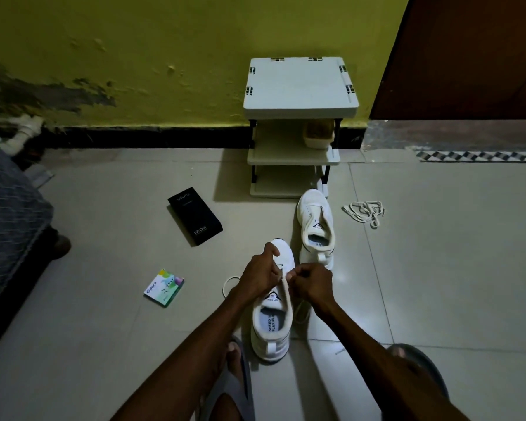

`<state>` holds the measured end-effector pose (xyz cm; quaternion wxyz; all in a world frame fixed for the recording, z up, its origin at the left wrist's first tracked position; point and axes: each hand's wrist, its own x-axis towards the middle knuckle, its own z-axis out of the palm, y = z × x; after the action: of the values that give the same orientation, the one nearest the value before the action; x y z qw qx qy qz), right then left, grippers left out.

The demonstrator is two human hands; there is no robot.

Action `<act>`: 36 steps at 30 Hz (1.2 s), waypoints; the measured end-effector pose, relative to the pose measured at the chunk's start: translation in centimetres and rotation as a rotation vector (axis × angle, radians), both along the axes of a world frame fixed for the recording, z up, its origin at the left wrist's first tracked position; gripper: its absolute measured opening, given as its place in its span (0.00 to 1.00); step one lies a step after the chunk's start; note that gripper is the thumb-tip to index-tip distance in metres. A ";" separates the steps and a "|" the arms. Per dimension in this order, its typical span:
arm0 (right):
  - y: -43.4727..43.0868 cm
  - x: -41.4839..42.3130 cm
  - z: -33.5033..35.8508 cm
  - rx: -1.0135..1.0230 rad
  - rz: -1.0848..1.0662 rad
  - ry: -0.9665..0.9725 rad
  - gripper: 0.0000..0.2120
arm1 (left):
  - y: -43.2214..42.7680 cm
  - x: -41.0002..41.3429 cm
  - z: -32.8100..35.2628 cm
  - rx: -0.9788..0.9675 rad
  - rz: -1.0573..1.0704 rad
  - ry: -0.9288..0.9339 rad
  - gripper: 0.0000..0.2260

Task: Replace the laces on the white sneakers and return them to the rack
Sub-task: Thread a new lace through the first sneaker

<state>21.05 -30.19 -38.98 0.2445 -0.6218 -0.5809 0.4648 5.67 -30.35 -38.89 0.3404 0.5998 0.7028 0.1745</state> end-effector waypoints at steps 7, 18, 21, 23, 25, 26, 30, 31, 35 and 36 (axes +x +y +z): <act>3.5 0.2 10.5 -0.238 -0.283 0.563 0.04 | 0.1 -0.2 -0.5 -0.054 -0.087 0.014 0.24; 2.6 0.6 8.1 -0.168 0.125 -0.020 0.07 | 1.9 -2.2 1.3 -0.086 -0.046 -0.211 0.14; 1.5 0.3 2.8 -0.079 0.323 -0.274 0.15 | 2.6 -2.7 2.7 -0.039 0.037 -0.307 0.13; 1.0 -0.1 1.0 -0.017 0.333 -0.370 0.14 | 2.7 -2.7 3.5 -0.016 0.036 -0.345 0.12; 0.8 -0.3 0.3 0.041 0.289 -0.429 0.14 | 2.6 -2.5 3.8 0.011 0.026 -0.361 0.13; 0.8 -0.4 0.3 0.054 0.292 -0.459 0.14 | 2.4 -2.4 4.0 0.024 0.014 -0.351 0.15; 1.3 -0.1 0.2 0.058 0.371 -0.430 0.13 | 1.9 -2.2 3.6 0.008 -0.147 -0.134 0.34; 1.6 0.1 0.5 0.040 0.372 -0.360 0.14 | 1.7 -2.3 3.2 -0.003 -0.200 -0.031 0.40; 2.1 0.4 3.0 -0.171 0.286 -0.061 0.11 | 0.8 -2.9 -0.1 -0.092 -0.200 0.039 0.51; 2.2 0.4 3.8 -0.232 0.258 -0.008 0.10 | 1.0 -3.3 -1.4 -0.087 -0.204 0.026 0.52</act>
<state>21.46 -27.95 -35.19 0.1070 -0.5682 -0.5991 0.5539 2.40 -29.32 -40.33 0.3728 0.6552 0.6493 0.1006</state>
